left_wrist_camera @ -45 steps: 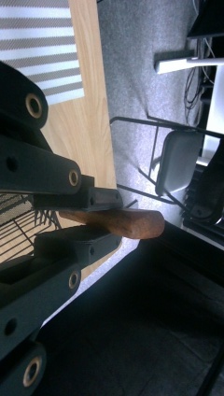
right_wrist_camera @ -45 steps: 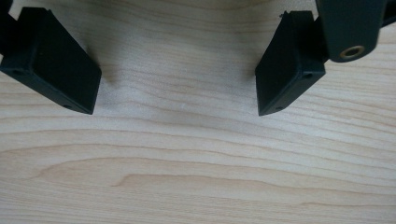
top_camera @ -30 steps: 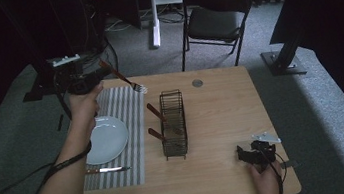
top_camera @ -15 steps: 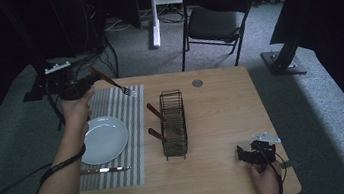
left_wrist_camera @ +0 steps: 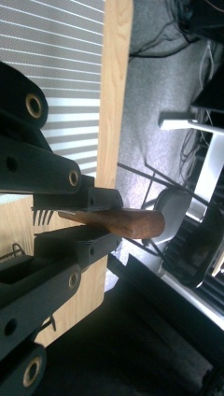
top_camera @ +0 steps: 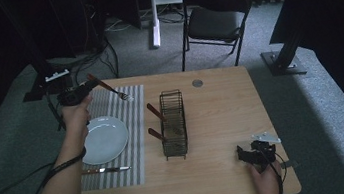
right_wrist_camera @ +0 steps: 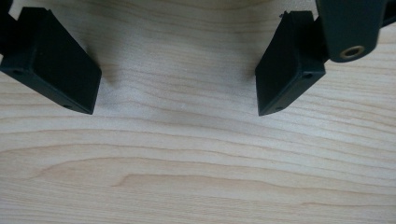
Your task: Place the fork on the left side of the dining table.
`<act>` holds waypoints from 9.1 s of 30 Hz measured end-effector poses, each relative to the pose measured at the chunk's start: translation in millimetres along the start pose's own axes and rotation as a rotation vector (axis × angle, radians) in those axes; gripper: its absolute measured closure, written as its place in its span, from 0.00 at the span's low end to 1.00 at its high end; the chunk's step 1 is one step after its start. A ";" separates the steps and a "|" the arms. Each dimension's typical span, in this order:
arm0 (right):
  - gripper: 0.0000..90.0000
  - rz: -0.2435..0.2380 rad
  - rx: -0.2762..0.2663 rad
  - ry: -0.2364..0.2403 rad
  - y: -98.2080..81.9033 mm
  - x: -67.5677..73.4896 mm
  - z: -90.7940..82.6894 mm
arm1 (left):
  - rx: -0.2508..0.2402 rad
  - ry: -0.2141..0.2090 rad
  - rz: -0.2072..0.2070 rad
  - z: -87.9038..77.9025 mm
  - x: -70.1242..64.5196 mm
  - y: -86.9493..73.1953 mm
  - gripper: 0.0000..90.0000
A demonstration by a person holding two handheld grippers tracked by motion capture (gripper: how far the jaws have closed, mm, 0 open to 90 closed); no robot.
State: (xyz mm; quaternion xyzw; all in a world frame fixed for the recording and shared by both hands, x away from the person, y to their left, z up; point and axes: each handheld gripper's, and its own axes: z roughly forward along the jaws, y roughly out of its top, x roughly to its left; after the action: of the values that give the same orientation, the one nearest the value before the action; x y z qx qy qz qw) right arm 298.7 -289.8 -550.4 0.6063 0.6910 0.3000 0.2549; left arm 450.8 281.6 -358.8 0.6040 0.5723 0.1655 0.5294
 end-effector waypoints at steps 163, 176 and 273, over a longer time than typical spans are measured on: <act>0.16 0.001 0.001 0.000 0.0 0.1 -0.1 | 0.352 0.498 0.158 88.6 118.3 -72.1 0.30; 0.16 -0.001 0.000 0.001 0.0 -0.1 0.0 | 0.273 0.471 0.148 46.2 98.9 -60.5 0.23; 0.16 0.001 0.001 0.001 0.3 0.0 0.1 | 0.256 0.418 0.181 -117.7 25.4 -263.3 0.00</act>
State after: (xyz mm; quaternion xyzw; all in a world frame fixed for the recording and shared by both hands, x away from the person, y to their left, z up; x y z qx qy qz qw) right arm 299.0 -289.7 -550.2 0.6066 0.6910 0.3000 0.2542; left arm 227.4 299.9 -542.1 0.6674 0.6293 0.2597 0.3019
